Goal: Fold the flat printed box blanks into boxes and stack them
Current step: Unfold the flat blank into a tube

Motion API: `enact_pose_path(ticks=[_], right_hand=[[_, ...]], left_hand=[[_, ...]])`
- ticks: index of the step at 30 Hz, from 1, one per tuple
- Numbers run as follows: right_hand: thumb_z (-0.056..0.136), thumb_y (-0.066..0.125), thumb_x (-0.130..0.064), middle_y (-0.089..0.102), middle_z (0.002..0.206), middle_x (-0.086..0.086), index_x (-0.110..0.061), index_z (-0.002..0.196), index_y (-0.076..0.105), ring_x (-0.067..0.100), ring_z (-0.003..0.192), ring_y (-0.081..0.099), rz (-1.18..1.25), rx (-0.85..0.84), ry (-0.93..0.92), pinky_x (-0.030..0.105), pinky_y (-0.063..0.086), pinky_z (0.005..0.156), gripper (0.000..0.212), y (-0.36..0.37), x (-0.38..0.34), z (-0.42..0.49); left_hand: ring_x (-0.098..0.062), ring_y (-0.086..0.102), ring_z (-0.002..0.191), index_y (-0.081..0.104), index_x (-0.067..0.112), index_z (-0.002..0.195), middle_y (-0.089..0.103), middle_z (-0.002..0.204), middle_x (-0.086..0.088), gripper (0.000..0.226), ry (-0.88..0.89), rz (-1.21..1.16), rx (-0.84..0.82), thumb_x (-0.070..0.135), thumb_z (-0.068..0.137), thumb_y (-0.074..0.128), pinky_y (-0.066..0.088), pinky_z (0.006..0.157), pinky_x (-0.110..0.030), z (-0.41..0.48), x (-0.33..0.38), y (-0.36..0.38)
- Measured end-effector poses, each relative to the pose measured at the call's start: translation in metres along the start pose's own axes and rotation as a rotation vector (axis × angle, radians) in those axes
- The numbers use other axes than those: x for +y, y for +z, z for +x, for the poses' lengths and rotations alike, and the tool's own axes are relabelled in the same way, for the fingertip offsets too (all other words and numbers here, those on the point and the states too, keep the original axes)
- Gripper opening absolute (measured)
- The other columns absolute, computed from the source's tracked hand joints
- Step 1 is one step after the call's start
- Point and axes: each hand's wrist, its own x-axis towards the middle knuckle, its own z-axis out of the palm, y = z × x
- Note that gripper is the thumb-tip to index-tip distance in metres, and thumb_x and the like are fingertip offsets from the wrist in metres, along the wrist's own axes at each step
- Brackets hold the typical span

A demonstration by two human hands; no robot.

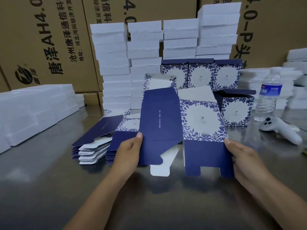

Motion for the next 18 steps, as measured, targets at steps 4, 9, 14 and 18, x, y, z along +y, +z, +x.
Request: enact_pose_path(ticks=[4, 9, 14, 18], right_hand=[[0.097, 0.048, -0.016, 0.074, 0.079, 0.002, -0.006, 0.094, 0.068, 0.013, 0.065, 0.068, -0.038, 0.068, 0.022, 0.022, 0.054, 0.058, 0.022, -0.003, 0.001, 0.003], [0.096, 0.052, -0.028, 0.074, 0.088, 0.006, -0.012, 0.076, 0.074, 0.023, 0.084, 0.064, -0.211, 0.141, -0.019, 0.050, 0.048, 0.092, 0.034, -0.007, 0.005, 0.006], [0.096, 0.052, -0.026, 0.074, 0.075, -0.008, -0.025, 0.067, 0.077, 0.019, 0.079, 0.067, -0.224, 0.145, -0.052, 0.040, 0.052, 0.086, 0.039, -0.013, 0.004, 0.008], [0.097, 0.051, -0.024, 0.074, 0.072, -0.007, -0.031, 0.065, 0.077, 0.006, 0.064, 0.069, -0.241, 0.064, -0.035, 0.022, 0.056, 0.059, 0.042, -0.010, 0.005, 0.005]], left_hand=[[-0.019, 0.057, 0.076, 0.060, -0.010, 0.093, 0.068, 0.091, -0.021, 0.052, 0.072, -0.091, -0.075, 0.038, 0.100, 0.039, 0.042, 0.074, -0.032, -0.002, 0.001, 0.000], [-0.020, 0.063, 0.077, 0.064, -0.005, 0.088, 0.071, 0.088, -0.016, 0.047, 0.085, -0.131, -0.146, 0.036, 0.099, 0.042, 0.046, 0.075, -0.033, -0.003, -0.002, -0.001], [-0.016, 0.069, 0.075, 0.068, 0.001, 0.086, 0.074, 0.084, -0.006, 0.050, 0.015, -0.217, -0.148, 0.042, 0.098, 0.041, 0.051, 0.073, -0.026, -0.006, 0.001, 0.005], [-0.023, 0.066, 0.075, 0.065, -0.003, 0.088, 0.072, 0.085, -0.012, 0.052, 0.012, -0.159, -0.076, 0.042, 0.099, 0.040, 0.051, 0.075, -0.036, -0.004, -0.002, 0.005]])
